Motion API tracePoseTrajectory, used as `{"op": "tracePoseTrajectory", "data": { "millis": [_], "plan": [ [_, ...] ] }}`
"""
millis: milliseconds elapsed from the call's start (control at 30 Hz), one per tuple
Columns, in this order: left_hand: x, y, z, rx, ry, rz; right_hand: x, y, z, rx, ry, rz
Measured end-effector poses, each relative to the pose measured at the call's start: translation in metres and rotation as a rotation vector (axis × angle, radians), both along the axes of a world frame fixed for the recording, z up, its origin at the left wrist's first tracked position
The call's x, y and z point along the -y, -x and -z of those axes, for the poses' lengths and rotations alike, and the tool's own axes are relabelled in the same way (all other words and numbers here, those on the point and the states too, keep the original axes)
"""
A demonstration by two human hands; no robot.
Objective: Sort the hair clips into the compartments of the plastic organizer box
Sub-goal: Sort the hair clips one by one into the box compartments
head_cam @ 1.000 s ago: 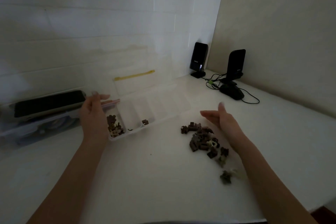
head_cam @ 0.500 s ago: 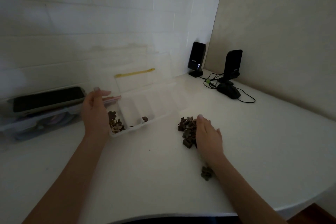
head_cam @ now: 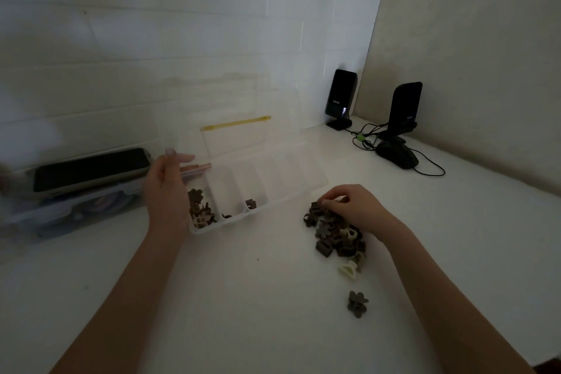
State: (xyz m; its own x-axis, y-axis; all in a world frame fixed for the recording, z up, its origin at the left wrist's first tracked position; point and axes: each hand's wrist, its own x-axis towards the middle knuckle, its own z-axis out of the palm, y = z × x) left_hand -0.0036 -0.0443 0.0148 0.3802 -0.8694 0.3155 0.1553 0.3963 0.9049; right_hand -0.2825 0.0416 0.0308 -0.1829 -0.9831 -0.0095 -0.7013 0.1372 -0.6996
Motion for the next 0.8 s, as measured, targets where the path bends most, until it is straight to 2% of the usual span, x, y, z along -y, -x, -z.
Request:
{"op": "tracePoseTrajectory", "data": {
  "millis": [133,400,600,800],
  "plan": [
    [-0.002,0.003,-0.001,-0.001,0.000,0.000,0.000,-0.001,0.002,0.025,0.031,-0.023],
    [0.000,0.003,0.000,0.020,-0.013,0.005,-0.013,-0.013,0.005,0.330,0.358,-0.001],
    [0.007,0.016,-0.005,0.076,-0.024,0.060,-0.016,-0.016,-0.005,0.649,0.412,-0.014],
    [0.008,0.035,-0.007,0.104,-0.041,0.135,-0.017,-0.017,-0.009,0.767,0.434,0.024]
  ]
}}
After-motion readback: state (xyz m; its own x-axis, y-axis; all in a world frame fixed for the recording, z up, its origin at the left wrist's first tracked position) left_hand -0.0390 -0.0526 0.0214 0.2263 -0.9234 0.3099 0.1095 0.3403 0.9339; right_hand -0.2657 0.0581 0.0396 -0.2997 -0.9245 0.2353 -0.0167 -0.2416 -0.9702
